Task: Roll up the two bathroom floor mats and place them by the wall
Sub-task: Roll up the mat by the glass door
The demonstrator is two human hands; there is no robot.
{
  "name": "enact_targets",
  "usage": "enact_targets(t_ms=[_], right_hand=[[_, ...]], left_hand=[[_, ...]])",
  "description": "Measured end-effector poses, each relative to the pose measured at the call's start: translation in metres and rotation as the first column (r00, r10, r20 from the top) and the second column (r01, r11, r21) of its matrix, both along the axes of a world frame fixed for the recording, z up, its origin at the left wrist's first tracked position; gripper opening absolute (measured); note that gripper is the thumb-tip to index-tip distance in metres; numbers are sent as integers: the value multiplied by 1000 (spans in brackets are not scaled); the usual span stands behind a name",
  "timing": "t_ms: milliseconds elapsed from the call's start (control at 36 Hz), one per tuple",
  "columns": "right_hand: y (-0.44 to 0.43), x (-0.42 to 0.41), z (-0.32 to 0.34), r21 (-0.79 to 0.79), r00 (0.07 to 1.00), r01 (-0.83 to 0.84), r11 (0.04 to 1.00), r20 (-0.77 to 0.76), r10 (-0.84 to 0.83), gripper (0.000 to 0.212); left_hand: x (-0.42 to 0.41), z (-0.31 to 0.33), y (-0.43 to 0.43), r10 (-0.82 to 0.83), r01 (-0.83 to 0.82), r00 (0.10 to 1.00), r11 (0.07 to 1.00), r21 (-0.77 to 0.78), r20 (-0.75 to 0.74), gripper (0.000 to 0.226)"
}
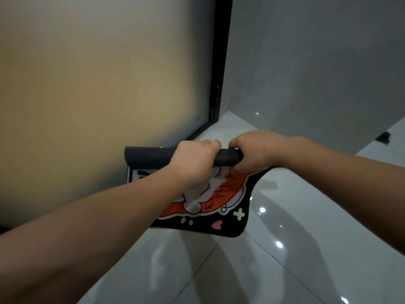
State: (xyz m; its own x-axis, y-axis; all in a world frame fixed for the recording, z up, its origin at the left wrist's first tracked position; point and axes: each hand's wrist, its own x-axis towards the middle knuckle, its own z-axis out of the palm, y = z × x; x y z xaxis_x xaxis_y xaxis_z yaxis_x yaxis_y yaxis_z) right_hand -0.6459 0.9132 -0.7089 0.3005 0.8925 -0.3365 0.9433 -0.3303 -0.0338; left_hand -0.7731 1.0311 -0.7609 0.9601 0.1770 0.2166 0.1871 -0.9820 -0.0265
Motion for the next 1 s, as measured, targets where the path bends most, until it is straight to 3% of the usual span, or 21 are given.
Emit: enact_targets(t_ms=[111,194,278,361,444,528,611,694,750,833,917,1000], right_hand=[[2,7,-1,-105,966,107,989,-226,-128,32],[0,7,-8,-98,955,125,987,-258,-146,23],[-4,-1,-16,29,1000,0,1000,-15,0,17],[-9,-6,-24,181,935,-258,949,293,199,18],[-13,-8,-22,252,897,-334,908,381,224,17],[-17,-7,-23,285,890,-341,896,405,210,18],[-16,-6,-24,296,899,-316,901,398,185,16],[-8,-3,-15,209,980,-122,970,180,84,23],[-1,3,-7,98,1000,9,995,28,-11,29],[3,11,-4,-31,992,79,996,-98,-82,31],[0,10,-10,13,996,80,997,-43,-79,26],[-10,6,-20,157,980,-92,983,188,62,21]], left_hand=[[3,6,-5,-36,36,999,999,6,25,22],[3,5,-3,-48,46,997,998,-40,-52,26],[5,9,6,-45,14,969,991,-130,-242,31],[8,18,19,-88,-117,871,918,-378,-483,40],[6,19,26,-161,-166,871,793,-586,-465,38],[6,20,28,-160,-188,884,738,-648,-439,36],[8,18,25,-114,-159,899,816,-556,-424,26],[7,10,16,-15,-41,972,973,-229,-236,24],[5,7,9,-11,1,995,995,-101,-98,24],[5,6,3,-40,40,999,998,-54,7,24],[8,11,3,-39,32,995,996,-87,-87,27],[10,16,11,-59,-9,954,974,-225,-294,32]])
